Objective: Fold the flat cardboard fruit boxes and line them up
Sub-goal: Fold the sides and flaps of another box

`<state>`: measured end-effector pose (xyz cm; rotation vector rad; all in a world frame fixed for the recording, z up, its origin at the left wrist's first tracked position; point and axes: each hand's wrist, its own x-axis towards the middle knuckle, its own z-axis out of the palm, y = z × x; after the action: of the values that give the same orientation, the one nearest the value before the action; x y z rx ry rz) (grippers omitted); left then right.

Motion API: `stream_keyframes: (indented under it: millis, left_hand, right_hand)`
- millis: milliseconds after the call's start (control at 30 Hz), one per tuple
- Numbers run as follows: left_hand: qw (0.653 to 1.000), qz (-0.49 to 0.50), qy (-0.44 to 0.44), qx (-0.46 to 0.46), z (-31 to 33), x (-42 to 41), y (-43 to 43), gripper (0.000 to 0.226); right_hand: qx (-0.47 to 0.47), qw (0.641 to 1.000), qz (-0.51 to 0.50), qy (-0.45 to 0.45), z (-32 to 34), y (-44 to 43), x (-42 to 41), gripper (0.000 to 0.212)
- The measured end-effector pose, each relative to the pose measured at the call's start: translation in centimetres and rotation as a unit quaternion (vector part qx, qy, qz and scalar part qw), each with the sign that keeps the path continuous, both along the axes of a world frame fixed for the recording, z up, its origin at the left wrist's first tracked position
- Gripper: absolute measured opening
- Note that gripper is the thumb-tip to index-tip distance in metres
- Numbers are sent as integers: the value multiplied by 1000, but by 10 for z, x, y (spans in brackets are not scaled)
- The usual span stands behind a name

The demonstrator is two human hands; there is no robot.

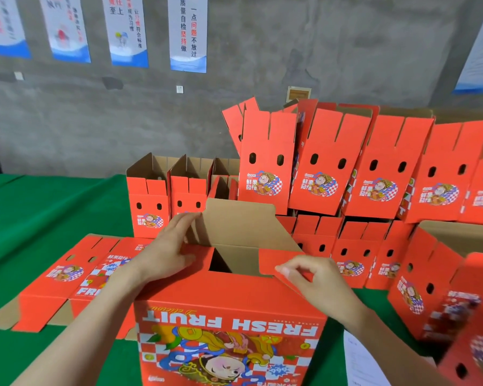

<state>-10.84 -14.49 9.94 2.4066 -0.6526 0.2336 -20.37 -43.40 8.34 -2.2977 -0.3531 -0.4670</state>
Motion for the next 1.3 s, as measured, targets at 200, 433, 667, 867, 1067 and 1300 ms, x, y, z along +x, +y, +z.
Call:
stream_keyframes:
  millis: [200, 433, 667, 867, 1067, 1300]
  left_hand:
    - [996, -46, 34, -75, -6, -14, 12, 29]
    - [991, 6, 107, 77, 6, -3, 1, 37]
    - [956, 25, 126, 262, 16, -1, -19, 88]
    - [944, 85, 81, 308, 8, -7, -33, 85]
    - [955, 65, 87, 275, 6, -4, -26, 83]
    - [988, 47, 126, -79, 5, -4, 3, 43]
  right_hand:
    - [50, 993, -106, -1, 5, 5, 22, 21]
    - [-121, 977, -34, 174, 14, 7, 43, 42]
    - [-195, 959, -32, 205, 12, 12, 43, 66]
    - [-267, 947, -86, 158, 3, 21, 41, 67]
    - [-258, 953, -52, 150, 1, 14, 37, 67]
    - [183, 975, -37, 117, -5, 0, 31, 35]
